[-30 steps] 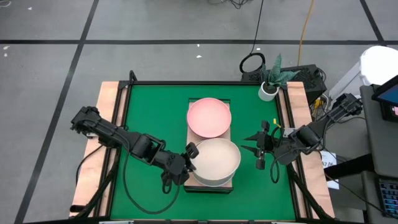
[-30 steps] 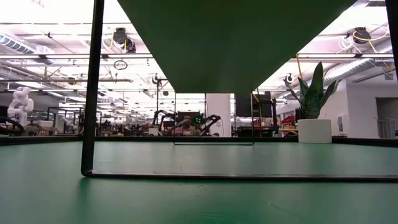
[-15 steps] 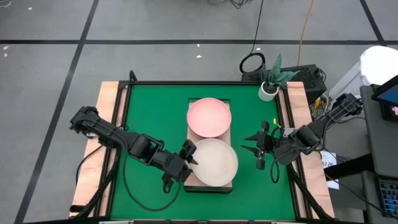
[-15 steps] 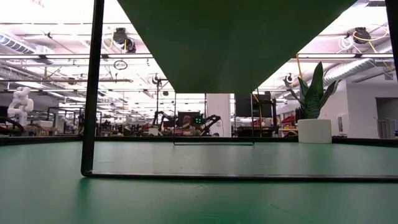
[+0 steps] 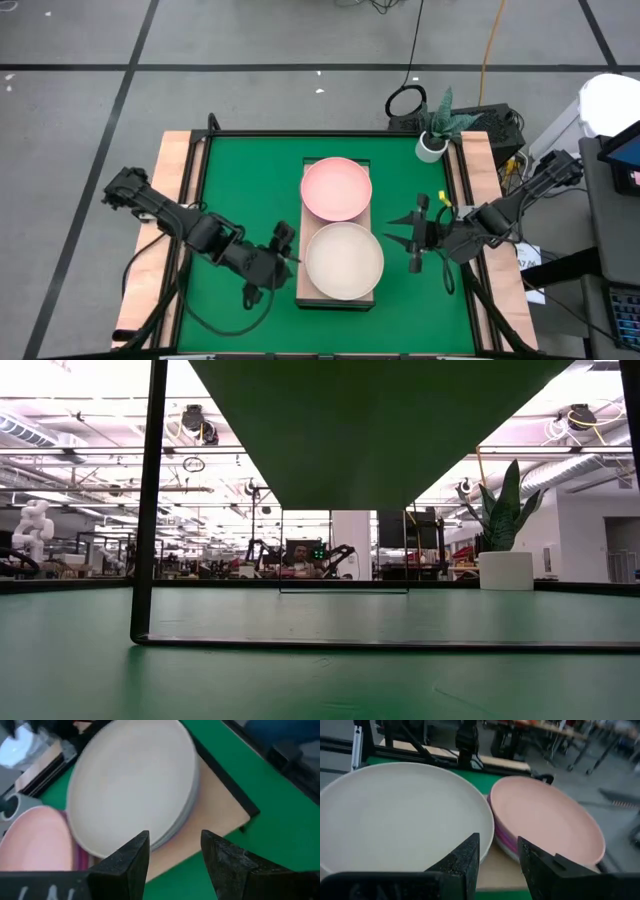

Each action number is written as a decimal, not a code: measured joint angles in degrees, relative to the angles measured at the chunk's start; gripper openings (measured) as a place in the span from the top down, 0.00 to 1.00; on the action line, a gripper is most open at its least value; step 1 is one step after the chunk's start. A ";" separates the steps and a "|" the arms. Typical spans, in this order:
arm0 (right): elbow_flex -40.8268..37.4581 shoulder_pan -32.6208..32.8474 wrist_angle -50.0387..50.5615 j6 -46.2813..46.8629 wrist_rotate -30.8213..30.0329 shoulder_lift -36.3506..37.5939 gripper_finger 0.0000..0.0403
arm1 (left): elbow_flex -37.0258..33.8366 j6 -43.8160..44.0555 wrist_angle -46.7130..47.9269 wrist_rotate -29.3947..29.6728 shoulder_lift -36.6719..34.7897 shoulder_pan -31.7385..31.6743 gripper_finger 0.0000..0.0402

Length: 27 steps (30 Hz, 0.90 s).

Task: Place and stack plates onto a shelf
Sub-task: Return to Home Position

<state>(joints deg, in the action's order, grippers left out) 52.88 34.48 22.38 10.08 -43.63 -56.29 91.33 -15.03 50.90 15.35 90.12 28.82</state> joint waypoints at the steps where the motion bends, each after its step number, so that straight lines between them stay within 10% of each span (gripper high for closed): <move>1: -0.65 -0.06 -1.56 -2.19 -0.18 0.00 0.71 | -0.03 0.76 0.02 0.06 -0.62 -0.22 0.54; 12: -5.70 -5.49 -15.36 -23.84 1.34 2.37 0.77 | -22.75 6.11 -12.98 5.37 -21.55 -2.71 0.74; 19: -7.67 -12.65 -15.79 -25.36 14.11 6.27 0.98 | -41.60 9.62 -31.74 8.62 -38.98 -2.74 0.89; 27: -14.41 -16.25 -17.89 -24.44 15.39 11.76 0.99 | -56.08 10.59 -41.24 11.93 -50.33 -2.83 0.98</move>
<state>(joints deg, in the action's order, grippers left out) 38.46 18.23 4.49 -14.36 -28.24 -44.54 35.25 -4.44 9.66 27.28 39.79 25.99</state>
